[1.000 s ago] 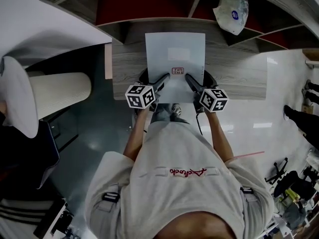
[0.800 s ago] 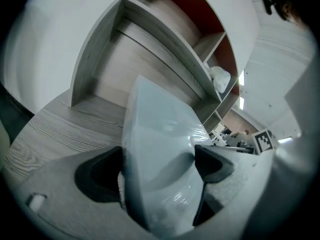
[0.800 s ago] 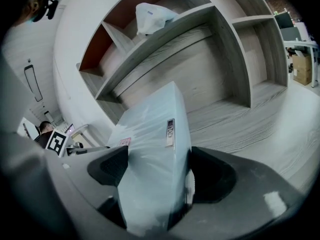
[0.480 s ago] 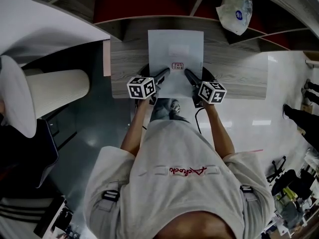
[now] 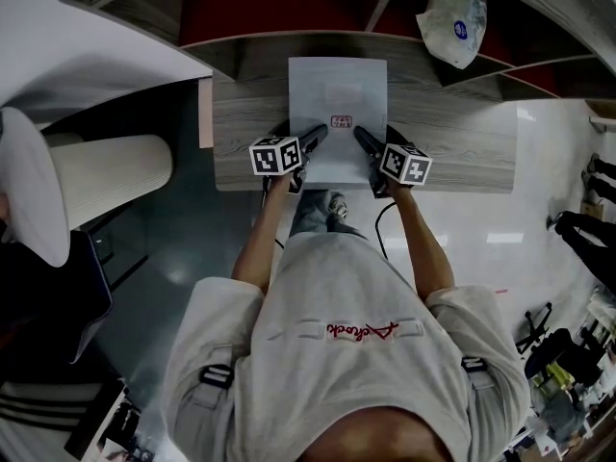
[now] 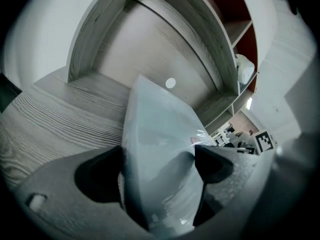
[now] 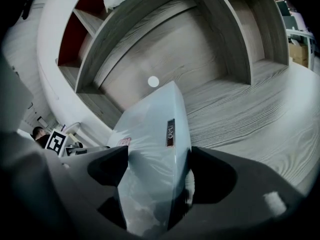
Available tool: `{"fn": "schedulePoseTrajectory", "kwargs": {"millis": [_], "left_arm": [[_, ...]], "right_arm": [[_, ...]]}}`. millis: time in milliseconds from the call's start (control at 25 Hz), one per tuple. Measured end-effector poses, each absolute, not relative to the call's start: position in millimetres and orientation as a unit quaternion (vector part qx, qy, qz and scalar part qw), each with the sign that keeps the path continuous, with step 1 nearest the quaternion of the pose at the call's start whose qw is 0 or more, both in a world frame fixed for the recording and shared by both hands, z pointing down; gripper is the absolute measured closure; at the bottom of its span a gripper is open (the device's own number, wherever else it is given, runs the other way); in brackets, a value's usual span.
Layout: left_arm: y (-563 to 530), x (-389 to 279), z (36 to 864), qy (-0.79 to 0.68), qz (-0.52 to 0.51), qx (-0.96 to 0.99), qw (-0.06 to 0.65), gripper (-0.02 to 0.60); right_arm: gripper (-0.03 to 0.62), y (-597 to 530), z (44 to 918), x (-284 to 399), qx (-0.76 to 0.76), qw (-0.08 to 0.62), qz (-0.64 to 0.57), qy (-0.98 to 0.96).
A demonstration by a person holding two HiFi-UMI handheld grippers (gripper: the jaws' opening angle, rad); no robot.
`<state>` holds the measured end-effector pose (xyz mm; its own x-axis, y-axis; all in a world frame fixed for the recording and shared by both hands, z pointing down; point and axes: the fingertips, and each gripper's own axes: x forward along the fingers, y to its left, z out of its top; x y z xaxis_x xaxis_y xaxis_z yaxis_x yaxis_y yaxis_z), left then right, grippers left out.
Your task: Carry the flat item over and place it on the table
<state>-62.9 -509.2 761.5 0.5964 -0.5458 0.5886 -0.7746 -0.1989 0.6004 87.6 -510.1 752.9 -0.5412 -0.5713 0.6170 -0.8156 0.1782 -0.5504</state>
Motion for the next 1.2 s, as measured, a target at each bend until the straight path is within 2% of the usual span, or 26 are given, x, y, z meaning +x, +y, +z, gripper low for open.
{"fn": "schedulePoseTrajectory", "kwargs": {"millis": [960, 1200], "left_arm": [[-516, -65, 782, -0.421, 0.141, 0.752, 0.487, 0.129], [-510, -77, 777, -0.418, 0.14, 0.767, 0.466, 0.132]], "right_arm": [[0.184, -520, 783, 84, 0.434, 0.14, 0.483, -0.747], [0.183, -525, 767, 92, 0.44, 0.181, 0.416, -0.775]]}}
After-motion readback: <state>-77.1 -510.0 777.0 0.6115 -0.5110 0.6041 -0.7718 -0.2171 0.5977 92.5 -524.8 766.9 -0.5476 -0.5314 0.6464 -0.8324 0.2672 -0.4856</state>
